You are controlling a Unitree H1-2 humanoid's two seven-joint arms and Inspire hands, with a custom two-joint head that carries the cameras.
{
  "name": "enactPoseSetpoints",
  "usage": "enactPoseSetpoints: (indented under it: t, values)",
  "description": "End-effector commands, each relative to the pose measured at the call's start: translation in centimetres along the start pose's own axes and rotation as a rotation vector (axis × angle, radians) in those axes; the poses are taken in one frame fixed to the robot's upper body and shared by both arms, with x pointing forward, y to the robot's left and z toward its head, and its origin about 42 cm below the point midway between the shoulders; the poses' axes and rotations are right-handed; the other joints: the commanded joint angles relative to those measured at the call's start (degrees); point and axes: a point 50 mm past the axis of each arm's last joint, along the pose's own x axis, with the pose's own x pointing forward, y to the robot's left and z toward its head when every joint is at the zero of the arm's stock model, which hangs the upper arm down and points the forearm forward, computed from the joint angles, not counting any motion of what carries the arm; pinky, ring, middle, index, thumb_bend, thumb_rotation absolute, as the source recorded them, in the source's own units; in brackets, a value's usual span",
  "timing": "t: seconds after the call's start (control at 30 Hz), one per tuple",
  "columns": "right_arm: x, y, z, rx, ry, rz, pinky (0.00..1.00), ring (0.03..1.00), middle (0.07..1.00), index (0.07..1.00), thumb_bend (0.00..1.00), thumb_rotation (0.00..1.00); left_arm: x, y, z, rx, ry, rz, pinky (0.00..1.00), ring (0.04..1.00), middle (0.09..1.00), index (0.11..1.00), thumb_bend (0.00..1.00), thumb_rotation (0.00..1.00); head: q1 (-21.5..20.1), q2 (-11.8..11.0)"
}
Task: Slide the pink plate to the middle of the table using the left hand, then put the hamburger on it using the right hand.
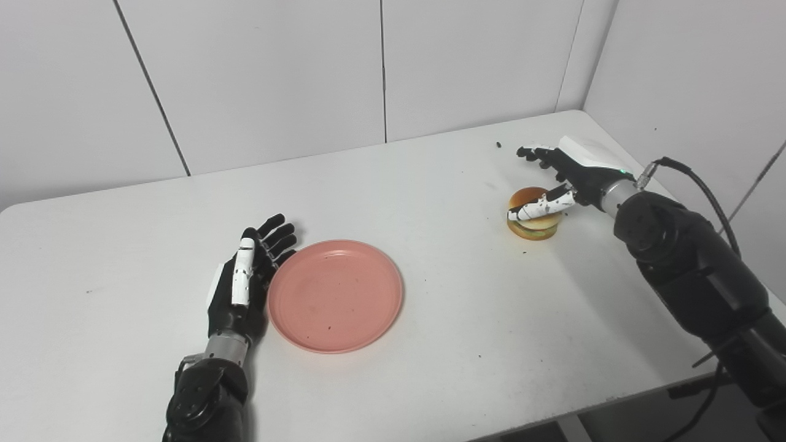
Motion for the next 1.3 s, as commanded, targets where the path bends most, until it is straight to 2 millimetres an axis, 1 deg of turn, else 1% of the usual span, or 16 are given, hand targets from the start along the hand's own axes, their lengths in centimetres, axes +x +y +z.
enactPoseSetpoints:
  t: [0.0,0.17,0.4,0.53,0.63,0.67,0.73,0.77,0.8,0.87,0.9,1.1,1.13,1.17,1.2,1.27]
  values:
    - [0.3,-1.9,0.4,-0.068,-0.017,-0.042,0.72,0.836,0.874,0.87,0.79,0.45,-0.4,0.1,-0.7,-0.009,0.045,0.009,0.81,0.834,0.807,0.767,0.4,1.0,0.06,-0.02]
    - [1.0,-0.9,0.0,-0.106,0.002,-0.005,0.75,0.855,0.881,0.873,0.8,0.49,-0.4,0.0,-0.8,-0.005,0.048,0.013,0.82,0.835,0.805,0.764,0.4,1.0,0.17,0.1]
    - [1.9,0.9,-0.7,-0.104,-0.008,0.041,0.75,0.859,0.877,0.868,0.83,0.45,-0.6,-0.2,-0.7,-0.012,0.05,0.011,0.81,0.83,0.799,0.755,0.4,1.0,0.32,0.33]
    - [2.6,1.9,-0.7,-0.126,0.006,0.06,0.75,0.851,0.875,0.866,0.84,0.43,-0.6,-0.3,-0.7,-0.024,0.049,0.007,0.81,0.829,0.798,0.757,0.4,1.0,0.55,0.4]
    - [2.8,2.5,-0.3,-0.158,0.013,0.058,0.72,0.831,0.864,0.857,0.8,0.36,-0.6,-0.3,-0.6,-0.019,0.045,0.007,0.81,0.828,0.8,0.758,0.4,1.0,0.75,0.45]
    - [2.8,2.6,-0.1,-0.166,0.007,0.05,0.69,0.799,0.839,0.843,0.75,0.3,-0.6,-0.3,-0.7,-0.019,0.044,0.007,0.81,0.828,0.8,0.758,0.4,1.0,0.82,0.43]
    - [2.8,2.8,0.0,-0.176,-0.007,0.021,0.68,0.782,0.825,0.835,0.73,0.28,-0.6,-0.4,-0.6,-0.023,0.046,0.009,0.81,0.828,0.801,0.759,0.4,1.0,0.82,0.43]
    - [2.7,2.9,0.1,-0.18,-0.015,0.003,0.5,0.616,0.693,0.803,0.64,0.16,-0.6,-0.4,-0.6,-0.025,0.048,0.01,0.81,0.829,0.801,0.76,0.4,1.0,0.82,0.43]
    - [2.7,2.9,0.0,-0.178,-0.034,-0.033,0.44,0.559,0.648,0.793,0.61,0.13,-0.6,-0.4,-0.6,-0.027,0.05,0.01,0.81,0.83,0.802,0.76,0.4,1.0,0.82,0.43]
    - [2.6,2.9,0.0,-0.169,-0.058,-0.091,0.28,0.391,0.504,0.713,0.55,0.02,-0.6,-0.5,-0.5,-0.028,0.055,0.007,0.81,0.833,0.806,0.766,0.4,1.0,0.8,0.59]
    - [2.6,2.8,0.1,-0.169,-0.071,-0.118,0.28,0.386,0.5,0.708,0.55,0.01,-0.6,-0.5,-0.5,-0.029,0.055,0.007,0.81,0.833,0.806,0.766,0.4,1.0,0.83,0.62]
    - [2.5,2.7,0.2,-0.164,-0.107,-0.249,0.16,0.262,0.471,0.614,0.55,0.0,-0.7,-0.6,-0.4,-0.021,0.053,0.005,0.81,0.834,0.806,0.765,0.4,1.0,1.08,0.77]
    - [2.4,2.7,0.3,-0.16,-0.115,-0.265,0.13,0.223,0.469,0.591,0.55,0.0,-0.7,-0.6,-0.4,-0.018,0.054,0.006,0.81,0.834,0.805,0.763,0.4,1.0,1.08,0.77]
    - [2.3,2.6,0.5,-0.15,-0.122,-0.28,0.13,0.22,0.469,0.589,0.55,0.0,-0.7,-0.7,-0.4,-0.02,0.053,0.007,0.81,0.834,0.805,0.763,0.4,1.0,1.27,0.78]
    - [2.3,2.5,0.7,-0.141,-0.126,-0.292,0.12,0.197,0.469,0.529,0.53,0.0,-0.6,-0.7,-0.4,-0.021,0.052,0.008,0.81,0.833,0.804,0.762,0.4,1.0,1.37,0.78]
    - [2.1,2.4,1.1,-0.125,-0.131,-0.304,0.12,0.195,0.469,0.499,0.52,0.0,-0.6,-0.7,-0.4,-0.024,0.051,0.007,0.81,0.831,0.803,0.761,0.39,1.0,1.37,0.78]
